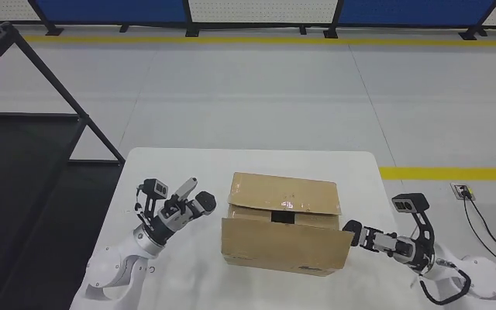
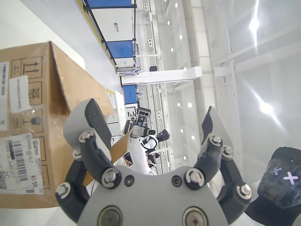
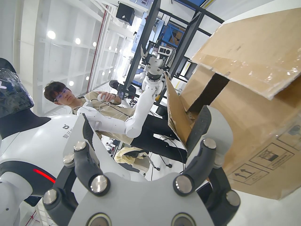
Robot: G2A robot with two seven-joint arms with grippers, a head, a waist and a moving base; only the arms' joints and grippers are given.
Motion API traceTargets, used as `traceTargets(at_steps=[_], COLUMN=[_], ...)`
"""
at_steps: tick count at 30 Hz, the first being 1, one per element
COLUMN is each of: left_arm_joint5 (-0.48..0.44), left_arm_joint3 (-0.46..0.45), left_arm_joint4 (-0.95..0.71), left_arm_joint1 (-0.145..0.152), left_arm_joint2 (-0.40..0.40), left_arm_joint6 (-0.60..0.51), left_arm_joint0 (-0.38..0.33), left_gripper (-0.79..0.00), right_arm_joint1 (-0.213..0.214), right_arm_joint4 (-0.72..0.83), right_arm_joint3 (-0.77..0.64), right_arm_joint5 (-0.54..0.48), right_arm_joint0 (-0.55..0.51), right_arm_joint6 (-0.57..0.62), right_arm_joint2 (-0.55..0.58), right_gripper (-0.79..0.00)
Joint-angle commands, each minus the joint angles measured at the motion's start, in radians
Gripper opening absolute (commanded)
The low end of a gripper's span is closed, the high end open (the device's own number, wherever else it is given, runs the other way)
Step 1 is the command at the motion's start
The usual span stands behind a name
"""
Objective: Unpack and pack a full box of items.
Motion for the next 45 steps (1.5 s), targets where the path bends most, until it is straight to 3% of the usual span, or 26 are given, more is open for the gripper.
traceTargets(at_steps=[1,6,12,19,24,33,45], left_arm_joint5=[0.004,0.029,0.087,0.096,0.11,0.104,0.097], left_arm_joint3=[-0.005,-0.025,-0.058,-0.096,-0.11,-0.114,-0.105], left_arm_joint4=[0.002,0.022,0.062,0.083,0.09,0.149,0.156], left_arm_joint1=[0.001,0.005,0.02,0.035,0.043,0.054,0.067], left_arm_joint2=[0.009,0.037,0.051,0.059,0.067,0.082,0.093], left_arm_joint6=[-0.009,-0.061,-0.197,-0.316,-0.357,-0.343,-0.347], left_arm_joint0=[0.0,0.004,0.028,0.066,0.082,0.092,0.105], left_gripper=[0.0,0.0,0.0,0.0,0.0,0.0,0.0], right_arm_joint1=[0.006,0.023,0.049,0.095,0.132,0.162,0.131], right_arm_joint4=[0.015,0.03,-0.024,-0.149,-0.155,0.026,0.107], right_arm_joint3=[-0.03,-0.109,-0.175,-0.195,-0.169,-0.014,0.177], right_arm_joint5=[0.005,0.021,0.032,-0.01,-0.072,-0.045,0.02], right_arm_joint0=[-0.021,-0.074,-0.13,-0.163,-0.158,-0.042,0.154], right_arm_joint6=[0.005,0.021,0.033,-0.009,-0.072,-0.045,0.02], right_arm_joint2=[0.008,0.024,0.022,-0.053,-0.107,-0.149,-0.265], right_gripper=[0.0,0.0,0.0,0.0,0.0,0.0,0.0])
